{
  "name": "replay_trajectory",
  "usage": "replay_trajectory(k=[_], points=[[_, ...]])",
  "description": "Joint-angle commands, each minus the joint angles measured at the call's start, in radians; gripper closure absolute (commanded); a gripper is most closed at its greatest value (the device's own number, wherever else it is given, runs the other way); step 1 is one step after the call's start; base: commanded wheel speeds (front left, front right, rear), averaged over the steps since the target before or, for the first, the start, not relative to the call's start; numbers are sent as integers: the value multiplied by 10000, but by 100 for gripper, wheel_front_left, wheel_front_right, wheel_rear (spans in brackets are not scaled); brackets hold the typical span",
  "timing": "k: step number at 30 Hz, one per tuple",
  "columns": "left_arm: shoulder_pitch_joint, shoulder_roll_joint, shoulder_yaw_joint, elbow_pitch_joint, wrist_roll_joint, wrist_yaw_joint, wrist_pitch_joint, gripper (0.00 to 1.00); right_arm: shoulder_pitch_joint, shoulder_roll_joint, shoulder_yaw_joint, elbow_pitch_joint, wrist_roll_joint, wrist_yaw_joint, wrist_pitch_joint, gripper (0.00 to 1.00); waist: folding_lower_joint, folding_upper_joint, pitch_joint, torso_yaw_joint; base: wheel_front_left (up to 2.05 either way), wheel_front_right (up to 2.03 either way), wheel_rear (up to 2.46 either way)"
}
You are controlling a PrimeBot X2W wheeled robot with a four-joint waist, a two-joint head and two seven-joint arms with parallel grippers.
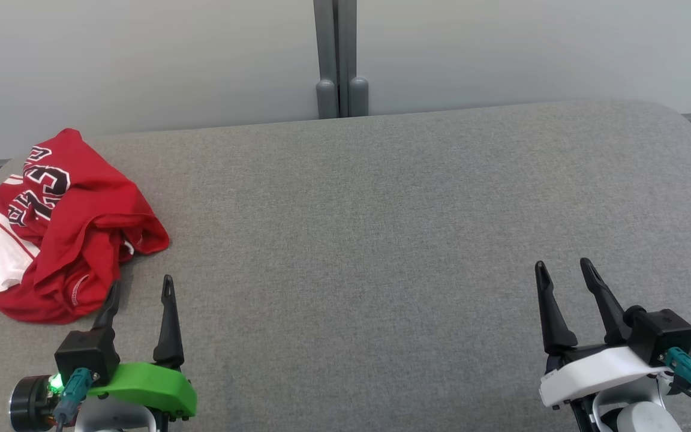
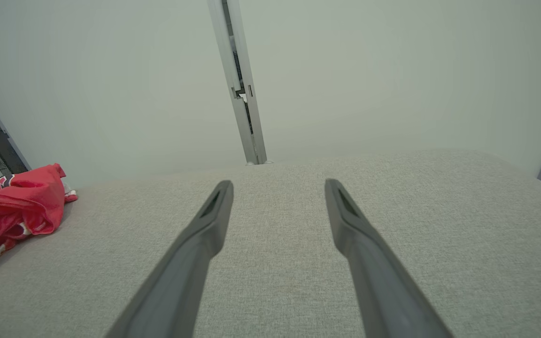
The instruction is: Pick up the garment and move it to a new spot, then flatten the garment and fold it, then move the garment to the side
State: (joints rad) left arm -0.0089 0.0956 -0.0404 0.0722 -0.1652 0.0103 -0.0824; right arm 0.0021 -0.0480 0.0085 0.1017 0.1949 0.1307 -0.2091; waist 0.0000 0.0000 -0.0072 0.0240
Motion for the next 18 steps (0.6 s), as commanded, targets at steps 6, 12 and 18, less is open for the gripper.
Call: replay_trajectory(k=[6, 12, 18], points=[[166, 100, -46, 0, -53, 107, 70, 0, 91, -42, -14, -19, 99, 1, 74, 0, 0, 0, -12, -1, 0, 0, 0], [208, 129, -61, -17, -91, 172, 89, 0, 114, -40, -14, 5, 127, 1, 88, 0, 0, 0, -21, 18, 0, 0, 0], [182, 227, -6, 28, -158, 213, 20, 0, 141, -40, 15, 7, 164, 1, 63, 0, 0, 0, -15, 170, 0, 0, 0]])
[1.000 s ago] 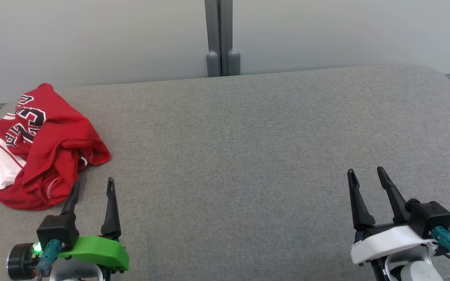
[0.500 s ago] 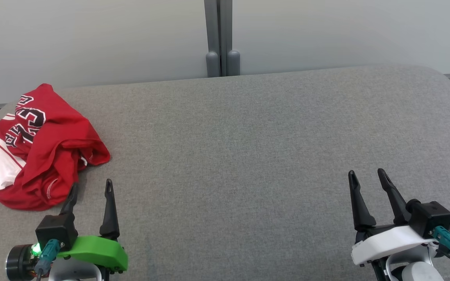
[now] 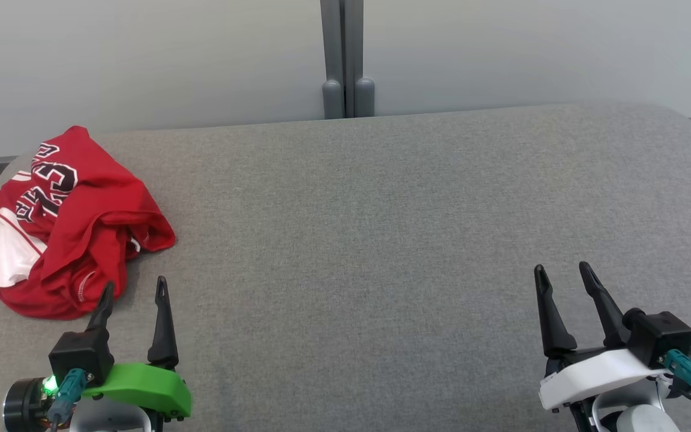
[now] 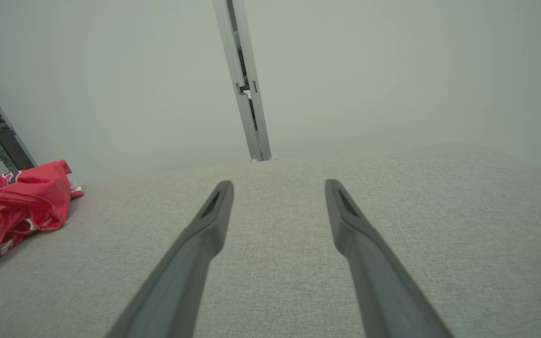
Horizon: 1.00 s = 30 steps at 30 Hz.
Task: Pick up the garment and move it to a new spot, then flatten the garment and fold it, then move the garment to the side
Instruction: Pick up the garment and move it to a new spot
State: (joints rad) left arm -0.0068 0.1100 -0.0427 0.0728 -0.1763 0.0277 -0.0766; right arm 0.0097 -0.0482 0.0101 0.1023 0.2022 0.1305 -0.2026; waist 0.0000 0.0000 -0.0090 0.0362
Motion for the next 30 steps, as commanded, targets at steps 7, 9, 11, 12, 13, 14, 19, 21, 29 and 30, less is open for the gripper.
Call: replay_trajectory(k=[7, 9, 11, 12, 13, 14, 19, 21, 29, 30], points=[[51, 216, 81, 142, -114, 58, -152, 0, 63, -38, 60, 28, 111, 2, -41, 0, 0, 0, 38, 492, 0, 0, 0], [13, 231, 122, 168, -162, 67, -218, 0, 57, -38, 81, 43, 134, 2, -57, 0, 0, 0, 43, 668, 0, 0, 0], [7, 270, 139, 213, -189, 71, -225, 0, 62, -38, 83, 78, 151, 2, -72, 0, 0, 0, 42, 872, 0, 0, 0], [1, 291, 140, 236, -187, 65, -245, 0, 75, -38, 63, 101, 159, 2, -87, 0, 0, 0, 38, 1003, 0, 0, 0], [8, 304, 150, 253, -189, 75, -239, 0, 84, -38, 68, 111, 163, 2, -96, 0, 0, 0, 37, 1101, 0, 0, 0], [24, 306, 154, 256, -198, 95, -255, 0, 104, -38, 80, 120, 166, 2, -112, 0, 0, 0, 37, 1254, 0, 0, 0], [5, 376, 167, 233, -242, 104, -395, 0, 124, -38, 28, 170, 210, 2, -146, 0, 0, 0, 68, 1921, 0, 0, 0], [20, 396, 171, 237, -243, 126, -401, 0, 113, -38, 45, 200, 230, 2, -169, 0, 0, 0, 73, 2195, 0, 0, 0], [109, 473, 187, 225, -333, 176, -479, 0, 112, -40, 23, 301, 249, 2, -209, 0, 0, 0, 94, 3309, 0, 0, 0], [116, 481, 203, 233, -362, 175, -496, 0, 96, -40, 29, 303, 238, 2, -208, 0, 0, 0, 114, 3439, 0, 0, 0]])
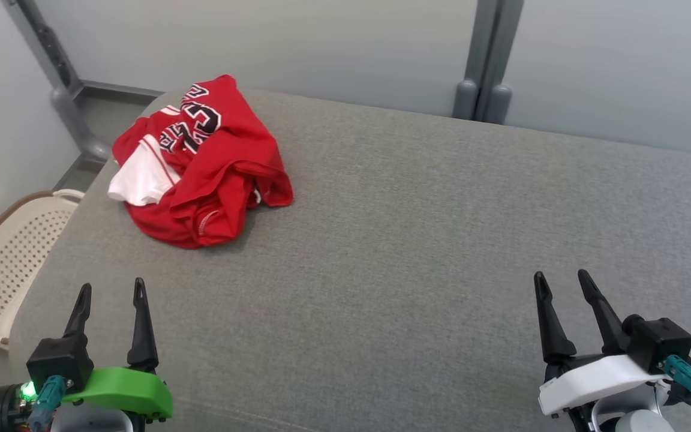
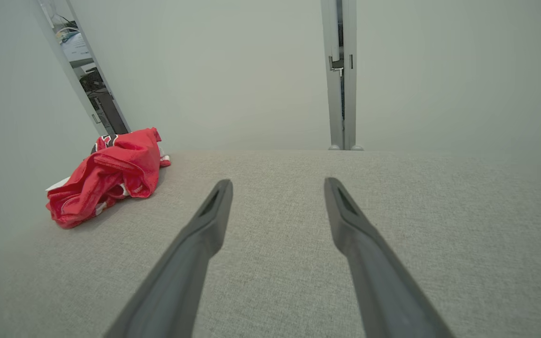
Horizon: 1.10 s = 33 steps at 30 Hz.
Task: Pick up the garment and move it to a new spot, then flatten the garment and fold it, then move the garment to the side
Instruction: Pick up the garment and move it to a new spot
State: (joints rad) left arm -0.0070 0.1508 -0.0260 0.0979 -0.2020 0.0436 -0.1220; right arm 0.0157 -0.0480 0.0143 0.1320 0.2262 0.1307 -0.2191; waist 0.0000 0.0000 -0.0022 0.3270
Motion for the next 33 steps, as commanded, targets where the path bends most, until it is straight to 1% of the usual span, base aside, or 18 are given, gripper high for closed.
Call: replay_trajectory(k=[1, 8, 15, 21, 26, 33], points=[[107, 76, 39, 1, -127, 12, -51, 0, 30, -42, -21, 10, -10, 1, -43, 0, 0, 0, 58, 650, 0, 0, 0], [168, 106, 49, -2, -177, 98, -123, 0, -55, -42, -46, 59, -8, 1, -51, 0, 0, 0, 145, 1392, 0, 0, 0], [261, 183, 164, -46, -237, 197, -225, 0, -132, -42, 66, 121, 19, 1, -84, 0, 0, 0, 170, 1616, 0, 0, 0], [314, 171, 245, -67, -331, 310, -297, 0, -130, -42, 96, 105, -53, 1, -20, 0, 0, 0, 214, 1500, 0, 0, 0], [86, 154, 272, -52, -466, 304, -345, 0, -200, -40, 46, 8, -139, 1, 43, 0, 0, 0, 368, 1324, 0, 0, 0], [-921, 575, 642, 96, -810, 115, -440, 0, -502, -43, -173, -315, -498, 1, 282, 0, 0, 0, 1040, 770, 0, 0, 0]])
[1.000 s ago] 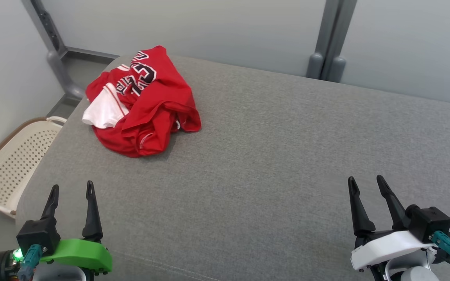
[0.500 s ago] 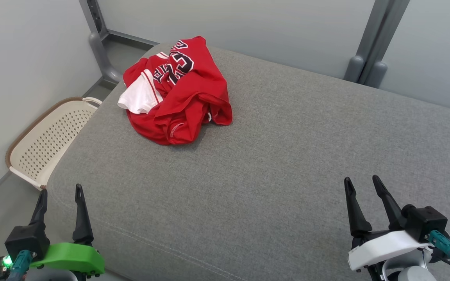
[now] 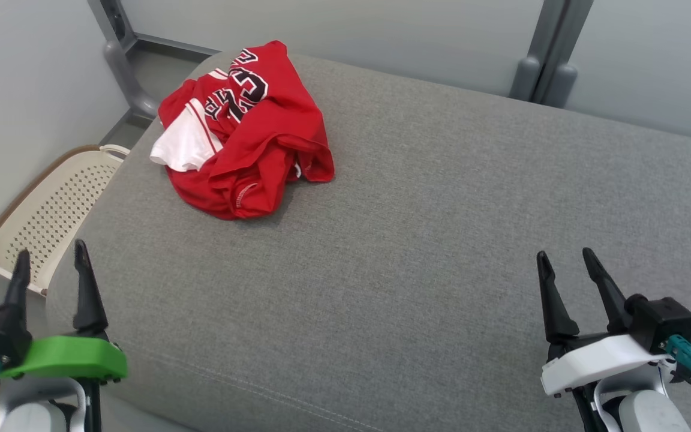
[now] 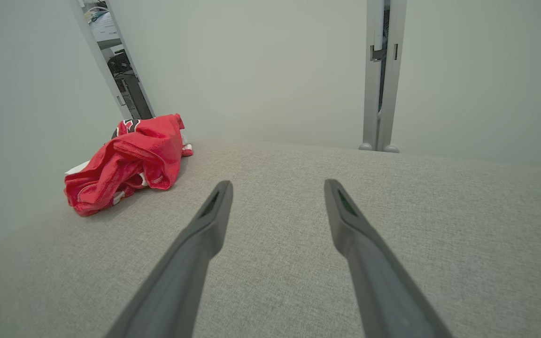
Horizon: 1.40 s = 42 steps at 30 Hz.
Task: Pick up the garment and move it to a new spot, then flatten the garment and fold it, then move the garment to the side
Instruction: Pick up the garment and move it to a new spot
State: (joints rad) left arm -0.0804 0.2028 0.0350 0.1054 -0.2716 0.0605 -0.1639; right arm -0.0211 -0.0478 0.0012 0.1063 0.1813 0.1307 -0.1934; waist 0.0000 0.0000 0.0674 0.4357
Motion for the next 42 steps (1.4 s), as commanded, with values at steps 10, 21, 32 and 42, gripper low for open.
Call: replay_trajectory(k=[10, 21, 32, 42], points=[[-2599, 813, 376, 355, -390, -358, -25, 0, -654, -45, -519, -959, -778, 1, 517, 0, 0, 0, 2042, -1630, 0, 0, 0], [-5948, 1674, 254, 1770, -555, -959, 166, 0, -1195, -216, -1680, -2078, -1334, -1, 816, 0, 0, 0, 3808, -2976, 0, 0, 0], [-8472, 2189, -9, 3744, -660, -1324, 463, 0, -1443, -460, -2474, -2816, -1272, -1, 1002, 0, 0, 0, 5071, -3545, 0, 0, 0], [-9636, 2505, -347, 6597, -810, -1600, 1309, 0, -1604, -475, -2579, -3002, -1249, -1, 975, 0, 0, 0, 5504, -3701, 0, 0, 0]])
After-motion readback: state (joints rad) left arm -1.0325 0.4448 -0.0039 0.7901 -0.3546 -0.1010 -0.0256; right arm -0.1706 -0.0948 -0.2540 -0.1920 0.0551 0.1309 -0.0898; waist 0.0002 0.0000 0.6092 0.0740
